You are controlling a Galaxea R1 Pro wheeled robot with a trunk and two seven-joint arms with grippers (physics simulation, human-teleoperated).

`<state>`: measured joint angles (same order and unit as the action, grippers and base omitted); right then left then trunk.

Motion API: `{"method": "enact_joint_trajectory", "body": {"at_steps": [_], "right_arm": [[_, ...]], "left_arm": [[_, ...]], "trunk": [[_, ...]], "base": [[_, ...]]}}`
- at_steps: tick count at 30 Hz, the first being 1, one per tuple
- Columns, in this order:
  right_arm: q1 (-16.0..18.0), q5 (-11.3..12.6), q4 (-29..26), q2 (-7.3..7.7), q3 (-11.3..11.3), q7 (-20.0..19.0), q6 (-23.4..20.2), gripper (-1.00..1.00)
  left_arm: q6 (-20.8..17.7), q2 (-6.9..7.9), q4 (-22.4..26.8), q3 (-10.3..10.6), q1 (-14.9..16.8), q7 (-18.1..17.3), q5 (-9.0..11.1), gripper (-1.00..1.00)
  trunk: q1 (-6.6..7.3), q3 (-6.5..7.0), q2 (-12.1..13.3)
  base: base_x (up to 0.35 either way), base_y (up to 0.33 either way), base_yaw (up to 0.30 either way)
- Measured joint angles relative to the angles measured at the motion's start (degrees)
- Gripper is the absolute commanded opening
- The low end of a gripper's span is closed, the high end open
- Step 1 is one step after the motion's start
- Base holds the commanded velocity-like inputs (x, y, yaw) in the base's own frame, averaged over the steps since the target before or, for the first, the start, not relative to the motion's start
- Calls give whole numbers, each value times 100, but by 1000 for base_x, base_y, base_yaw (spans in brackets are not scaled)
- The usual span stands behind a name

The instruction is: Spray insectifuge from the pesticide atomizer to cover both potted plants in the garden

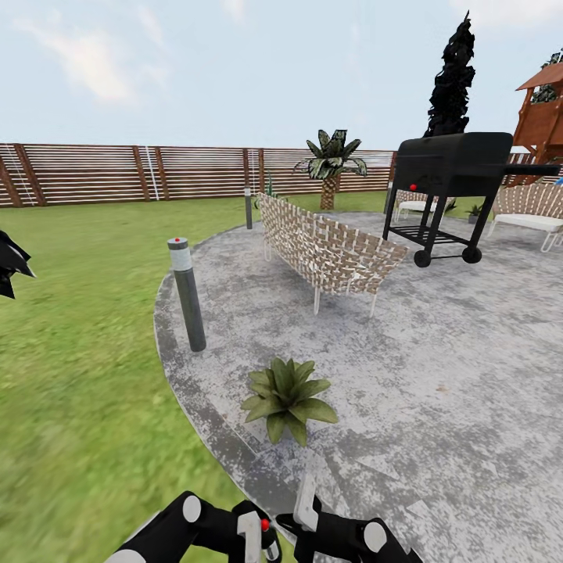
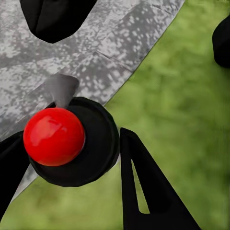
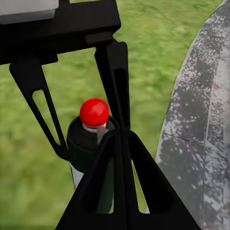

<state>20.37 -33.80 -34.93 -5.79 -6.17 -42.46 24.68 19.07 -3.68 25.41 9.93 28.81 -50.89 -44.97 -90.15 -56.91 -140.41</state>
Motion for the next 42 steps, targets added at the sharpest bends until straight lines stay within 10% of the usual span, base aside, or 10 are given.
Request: {"method": "enact_joint_trajectory", "body": {"at_steps": [18,36,37,42], "right_arm": [[0,0,0,0,2,0,0,-100],[0,-17,0,41,2,9,0,-100],[0,-17,0,45,2,9,0,100],[0,-14,0,80,9,10,-3,100]], "left_arm": [[16,-145,83,-31,1,-2,46,-100],[18,1256,-12,-73,-24,41,28,-100],[18,1321,-12,-76,-25,42,30,-100],[17,1681,-18,-81,-33,55,45,-100]], "trunk": [[0,0,0],[0,0,0],[0,0,0],[0,0,0]], "base": [[0,0,0],[0,0,0],[0,0,0],[0,0,0]]}}
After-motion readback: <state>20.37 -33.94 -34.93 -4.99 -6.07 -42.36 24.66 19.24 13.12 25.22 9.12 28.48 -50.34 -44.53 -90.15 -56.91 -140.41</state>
